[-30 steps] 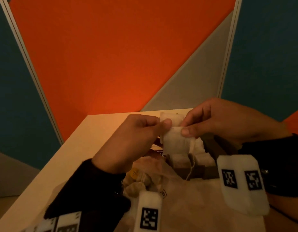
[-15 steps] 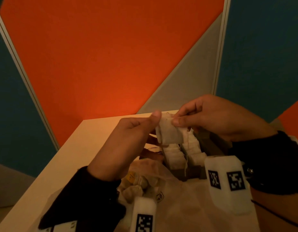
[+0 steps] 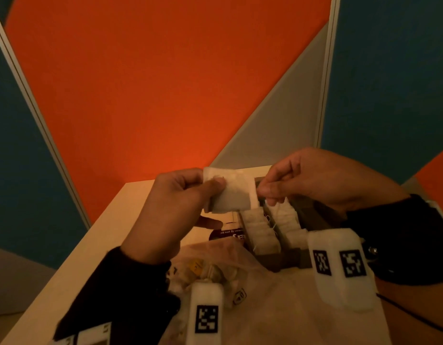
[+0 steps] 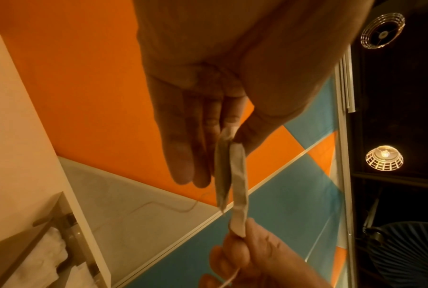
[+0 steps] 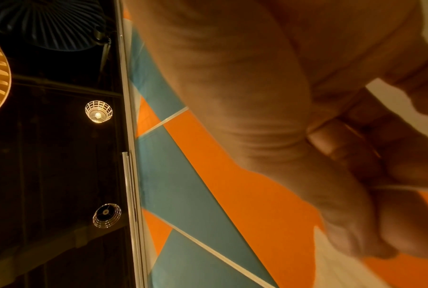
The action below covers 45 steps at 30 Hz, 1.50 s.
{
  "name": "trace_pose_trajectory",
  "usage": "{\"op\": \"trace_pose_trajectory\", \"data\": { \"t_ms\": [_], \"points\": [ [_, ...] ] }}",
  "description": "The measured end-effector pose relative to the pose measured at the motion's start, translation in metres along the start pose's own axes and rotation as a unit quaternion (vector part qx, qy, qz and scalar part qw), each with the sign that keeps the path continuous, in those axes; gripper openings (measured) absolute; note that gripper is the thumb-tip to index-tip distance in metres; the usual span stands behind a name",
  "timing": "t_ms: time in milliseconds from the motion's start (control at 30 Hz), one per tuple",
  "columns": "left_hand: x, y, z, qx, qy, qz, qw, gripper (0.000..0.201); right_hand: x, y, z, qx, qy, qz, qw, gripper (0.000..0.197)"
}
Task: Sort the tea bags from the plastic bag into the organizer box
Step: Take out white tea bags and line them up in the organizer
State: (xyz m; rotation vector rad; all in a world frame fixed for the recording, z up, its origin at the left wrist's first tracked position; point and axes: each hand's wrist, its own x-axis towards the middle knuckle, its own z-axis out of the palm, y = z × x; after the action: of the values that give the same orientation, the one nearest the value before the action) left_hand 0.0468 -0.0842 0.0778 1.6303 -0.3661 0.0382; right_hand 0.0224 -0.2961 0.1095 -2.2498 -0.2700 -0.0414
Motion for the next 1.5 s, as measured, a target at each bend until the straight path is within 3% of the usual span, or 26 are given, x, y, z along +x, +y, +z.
{"op": "trace_pose_trajectory", "data": {
  "t_ms": [233,433,567,767,1033,1233,1500],
  "points": [
    [0.0,0.005,-0.01,0.02,-0.055,-0.069,0.996,0.013,-0.009,0.014,-0.028,-0.049,0.018,0.038,0.998,0.021],
    [0.001,0.004,-0.013,0.068,-0.181,-0.116,0.974,0.013,-0.001,0.034,-0.035,-0.04,0.117,0.046,0.991,0.01],
    [-0.001,0.0,-0.011,0.109,-0.262,-0.116,0.952,0.026,0.001,0.029,-0.027,-0.01,0.147,0.0,0.989,0.009],
    [0.002,-0.011,-0.005,0.102,-0.233,-0.127,0.959,0.028,-0.009,-0.003,-0.017,0.191,0.097,-0.052,0.975,0.014],
    [0.004,-0.012,0.005,0.011,-0.095,-0.115,0.989,0.024,-0.013,-0.018,-0.002,0.198,0.066,-0.033,0.978,0.014],
    [-0.001,-0.014,0.025,-0.021,-0.088,-0.089,0.992,0.024,-0.003,-0.021,0.018,0.185,0.1,0.002,0.978,0.012],
    [-0.003,-0.016,0.028,-0.06,-0.087,-0.078,0.991,0.027,0.005,-0.023,0.027,0.245,0.18,-0.006,0.952,0.014]
  ]
}}
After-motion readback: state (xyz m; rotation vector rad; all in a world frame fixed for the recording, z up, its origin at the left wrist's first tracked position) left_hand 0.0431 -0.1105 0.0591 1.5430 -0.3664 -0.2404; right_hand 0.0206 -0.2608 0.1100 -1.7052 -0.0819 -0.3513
